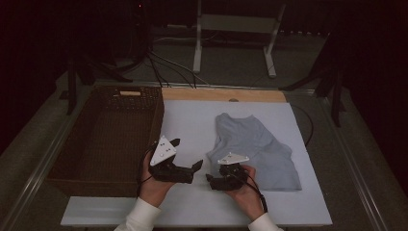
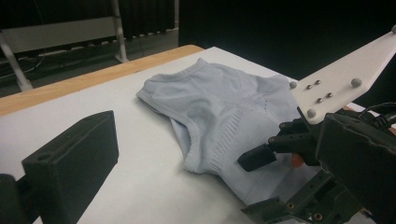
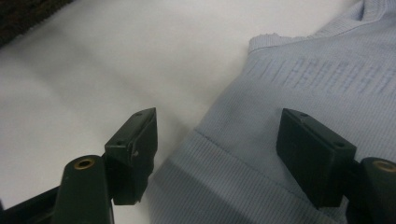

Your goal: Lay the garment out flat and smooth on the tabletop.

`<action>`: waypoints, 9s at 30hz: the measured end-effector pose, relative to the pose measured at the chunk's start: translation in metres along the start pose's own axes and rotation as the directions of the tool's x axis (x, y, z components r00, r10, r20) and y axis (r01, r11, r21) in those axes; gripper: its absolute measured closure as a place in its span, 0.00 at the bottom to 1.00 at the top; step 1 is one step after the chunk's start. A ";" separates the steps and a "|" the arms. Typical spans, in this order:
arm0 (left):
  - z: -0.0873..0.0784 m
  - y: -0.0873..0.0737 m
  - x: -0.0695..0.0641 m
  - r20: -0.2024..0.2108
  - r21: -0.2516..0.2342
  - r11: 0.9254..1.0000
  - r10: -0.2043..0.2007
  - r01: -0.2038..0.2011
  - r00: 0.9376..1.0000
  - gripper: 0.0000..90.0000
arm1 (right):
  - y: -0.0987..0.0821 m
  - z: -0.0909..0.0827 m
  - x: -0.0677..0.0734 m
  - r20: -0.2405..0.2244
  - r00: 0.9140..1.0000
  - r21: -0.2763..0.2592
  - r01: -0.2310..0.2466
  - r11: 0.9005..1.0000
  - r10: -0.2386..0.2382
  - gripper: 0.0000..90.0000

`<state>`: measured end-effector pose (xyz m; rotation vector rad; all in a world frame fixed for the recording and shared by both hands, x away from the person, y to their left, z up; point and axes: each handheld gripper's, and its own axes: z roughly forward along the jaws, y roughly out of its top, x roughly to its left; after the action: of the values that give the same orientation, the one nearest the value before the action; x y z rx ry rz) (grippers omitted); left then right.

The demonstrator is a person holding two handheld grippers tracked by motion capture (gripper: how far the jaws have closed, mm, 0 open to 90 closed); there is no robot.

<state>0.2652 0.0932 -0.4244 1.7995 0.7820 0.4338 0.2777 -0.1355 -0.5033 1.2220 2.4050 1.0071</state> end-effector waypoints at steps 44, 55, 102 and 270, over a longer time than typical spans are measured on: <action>0.002 -0.001 -0.001 0.004 0.003 1.000 -0.001 0.001 1.000 0.00 | 0.005 -0.024 -0.010 0.052 0.999 0.000 -0.007 1.000 0.007 0.91; 0.002 -0.001 -0.001 0.004 0.003 1.000 -0.001 0.001 1.000 0.00 | 0.020 -0.041 -0.006 0.059 0.998 -0.062 0.029 0.998 -0.026 0.91; 0.005 -0.003 -0.002 0.008 0.016 1.000 -0.001 0.001 1.000 0.00 | -0.007 -0.120 -0.093 0.148 0.973 -0.243 -0.136 0.961 0.175 0.91; 0.008 -0.004 -0.009 0.051 0.012 1.000 -0.002 0.002 0.999 0.01 | 0.039 -0.088 -0.031 0.034 0.987 -0.187 -0.148 0.971 0.157 0.90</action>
<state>0.2629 0.0820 -0.4304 1.8141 0.7524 0.3810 0.2757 -0.1844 -0.4152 1.3631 2.1529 1.2000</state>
